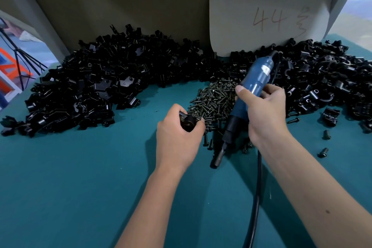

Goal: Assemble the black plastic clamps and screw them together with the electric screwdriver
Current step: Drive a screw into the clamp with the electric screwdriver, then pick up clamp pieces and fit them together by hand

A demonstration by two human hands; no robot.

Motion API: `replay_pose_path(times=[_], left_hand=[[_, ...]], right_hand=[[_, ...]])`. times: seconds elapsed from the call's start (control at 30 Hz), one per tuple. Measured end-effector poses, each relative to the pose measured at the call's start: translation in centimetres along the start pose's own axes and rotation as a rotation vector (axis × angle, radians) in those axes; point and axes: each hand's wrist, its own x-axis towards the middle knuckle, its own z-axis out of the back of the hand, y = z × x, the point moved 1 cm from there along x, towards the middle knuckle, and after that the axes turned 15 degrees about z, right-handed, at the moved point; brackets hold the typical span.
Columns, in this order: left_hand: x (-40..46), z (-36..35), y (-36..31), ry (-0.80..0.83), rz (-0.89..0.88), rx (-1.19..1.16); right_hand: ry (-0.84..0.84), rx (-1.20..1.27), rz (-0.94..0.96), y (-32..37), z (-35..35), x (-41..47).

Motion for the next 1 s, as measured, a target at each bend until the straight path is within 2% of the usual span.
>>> replay_pose_path(times=[0.13,0.27,0.37,0.5,0.57,0.7,1.0], left_hand=[[-0.2,0.0,0.0,0.001,-0.015,-0.006],[-0.1,-0.2,-0.2,-0.010,-0.029,-0.010],[0.0,-0.4,-0.2,-0.009,-0.031,-0.007],[0.2,-0.6,-0.3,0.005,-0.027,-0.006],[0.2,-0.7,-0.6,-0.009,-0.032,0.002],[0.6,-0.6,-0.6,-0.011,-0.043,0.034],[0.5,-0.3,-1.2,-0.011,-0.075,0.027]], right_hand=[[0.168,-0.166,0.067,0.1,-0.6,-0.4],[0.366,-0.679,0.238,0.7,-0.9,-0.8],[0.436,-0.838,0.280,0.8,-1.0,-1.5],[0.437,-1.060,0.624,1.3,-1.3,-2.3],[0.520,-1.016,0.737,1.7,-1.7,-2.5],[0.781,-0.859,0.749,1.2,-2.1,-3.2],[0.861,-0.687,0.732,1.3,-1.4,-2.3]])
